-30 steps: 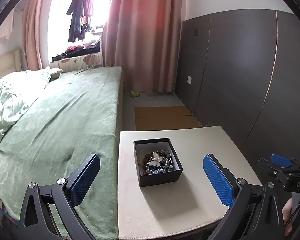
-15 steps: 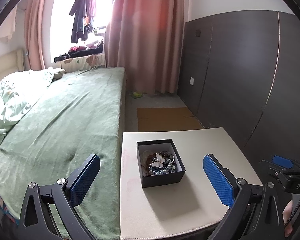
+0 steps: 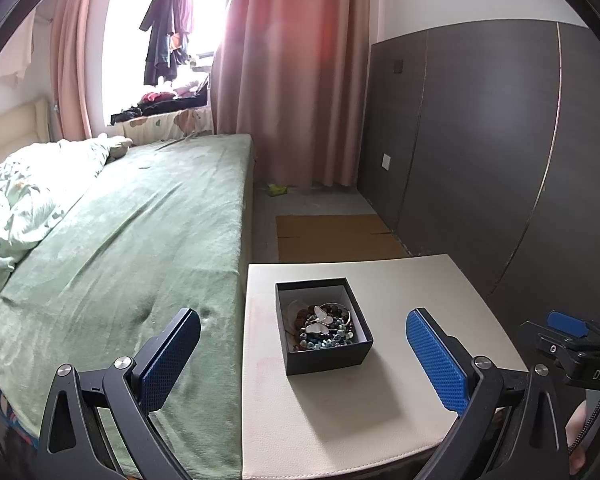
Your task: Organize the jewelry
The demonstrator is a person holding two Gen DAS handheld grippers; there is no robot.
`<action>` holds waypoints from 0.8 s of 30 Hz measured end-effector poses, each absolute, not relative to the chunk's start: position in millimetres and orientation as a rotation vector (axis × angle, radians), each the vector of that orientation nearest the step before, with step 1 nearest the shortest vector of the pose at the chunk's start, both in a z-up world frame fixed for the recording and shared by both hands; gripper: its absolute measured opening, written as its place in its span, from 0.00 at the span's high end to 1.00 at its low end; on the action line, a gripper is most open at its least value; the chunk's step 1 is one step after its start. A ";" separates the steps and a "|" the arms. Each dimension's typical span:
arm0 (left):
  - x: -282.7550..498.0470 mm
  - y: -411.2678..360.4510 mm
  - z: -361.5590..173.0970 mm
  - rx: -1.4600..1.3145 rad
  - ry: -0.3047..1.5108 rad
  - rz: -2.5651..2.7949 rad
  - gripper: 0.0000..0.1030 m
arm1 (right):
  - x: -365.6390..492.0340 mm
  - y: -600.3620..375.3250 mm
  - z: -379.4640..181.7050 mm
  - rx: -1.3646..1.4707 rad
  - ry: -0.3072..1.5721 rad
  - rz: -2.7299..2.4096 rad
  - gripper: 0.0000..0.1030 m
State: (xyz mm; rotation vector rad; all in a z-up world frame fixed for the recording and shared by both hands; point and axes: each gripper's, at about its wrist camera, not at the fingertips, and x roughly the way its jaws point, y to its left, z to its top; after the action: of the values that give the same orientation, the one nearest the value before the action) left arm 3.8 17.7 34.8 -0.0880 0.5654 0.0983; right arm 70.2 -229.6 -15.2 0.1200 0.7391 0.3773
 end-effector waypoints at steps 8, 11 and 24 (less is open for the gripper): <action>3.7 18.3 34.6 -0.088 0.566 0.099 0.00 | 69.7 -229.7 -14.8 0.120 0.739 0.375 0.00; 3.8 19.1 34.0 -0.093 0.569 0.100 0.00 | 69.5 -229.8 -14.6 0.119 0.738 0.375 0.00; 4.2 12.8 32.6 -0.073 0.571 0.099 0.00 | 71.1 -230.0 -17.2 0.123 0.748 0.365 0.00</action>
State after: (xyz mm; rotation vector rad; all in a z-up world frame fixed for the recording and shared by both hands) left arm 4.2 12.8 32.6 -0.0731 0.5706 0.0989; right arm 71.1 -230.0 -17.2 0.1233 0.7479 0.3650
